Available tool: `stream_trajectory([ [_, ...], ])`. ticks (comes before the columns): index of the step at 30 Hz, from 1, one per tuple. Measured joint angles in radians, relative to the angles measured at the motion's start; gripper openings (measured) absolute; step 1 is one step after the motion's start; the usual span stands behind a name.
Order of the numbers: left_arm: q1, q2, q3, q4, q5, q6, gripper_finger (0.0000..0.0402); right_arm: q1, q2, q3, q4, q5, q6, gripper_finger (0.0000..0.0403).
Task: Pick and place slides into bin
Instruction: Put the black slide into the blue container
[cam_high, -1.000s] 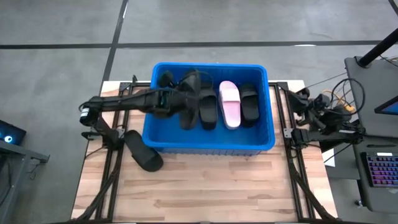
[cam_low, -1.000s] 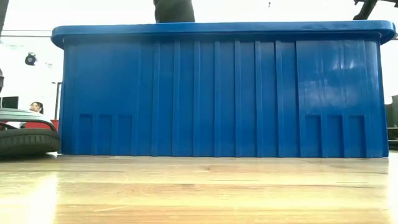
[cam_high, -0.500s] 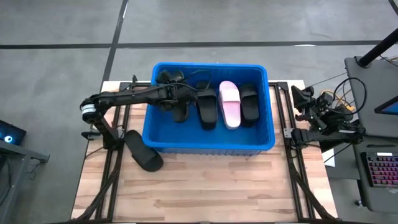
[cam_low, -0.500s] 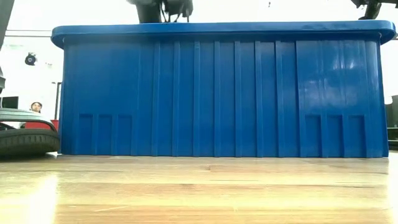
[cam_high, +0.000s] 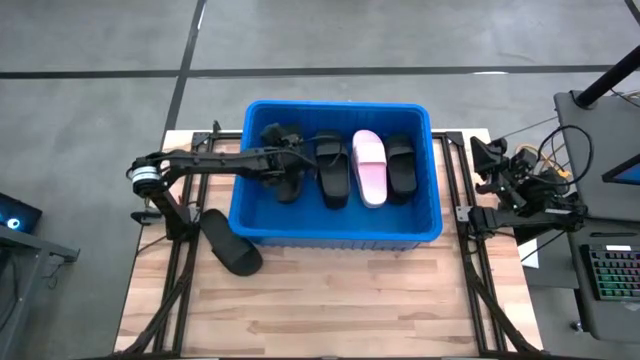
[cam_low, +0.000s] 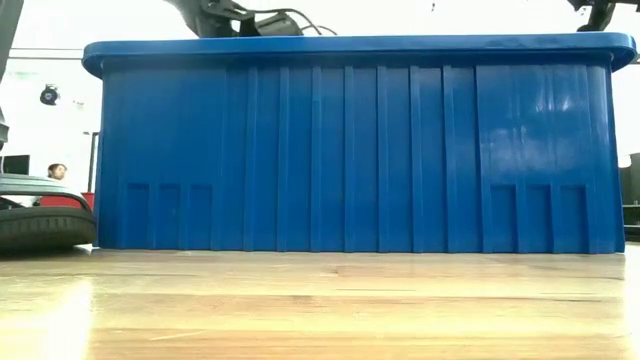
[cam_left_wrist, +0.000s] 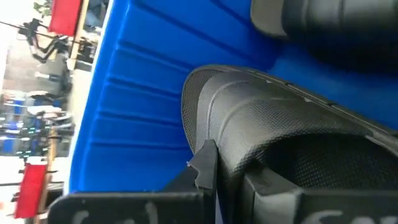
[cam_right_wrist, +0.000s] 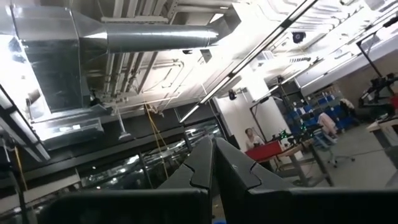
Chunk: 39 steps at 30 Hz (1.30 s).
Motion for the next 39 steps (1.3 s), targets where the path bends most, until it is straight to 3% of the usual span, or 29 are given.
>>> stream_trajectory([
  [6,0.033,0.048,-0.033,0.156,0.057,0.038,0.0,0.0,0.0,0.0,0.0,0.0,-0.045,0.0009],
  [21,0.077,0.162,-0.036,0.2,0.135,0.052,0.0,0.0,0.0,0.075,-0.007,0.0,-0.063,0.0009],
  [34,0.073,0.137,-0.011,0.064,0.281,0.025,0.0,0.0,0.001,0.089,-0.01,-0.001,-0.082,0.0009],
  [39,0.067,0.126,0.005,0.06,0.286,0.024,0.0,0.0,0.006,0.09,-0.013,-0.001,-0.094,0.0009],
])
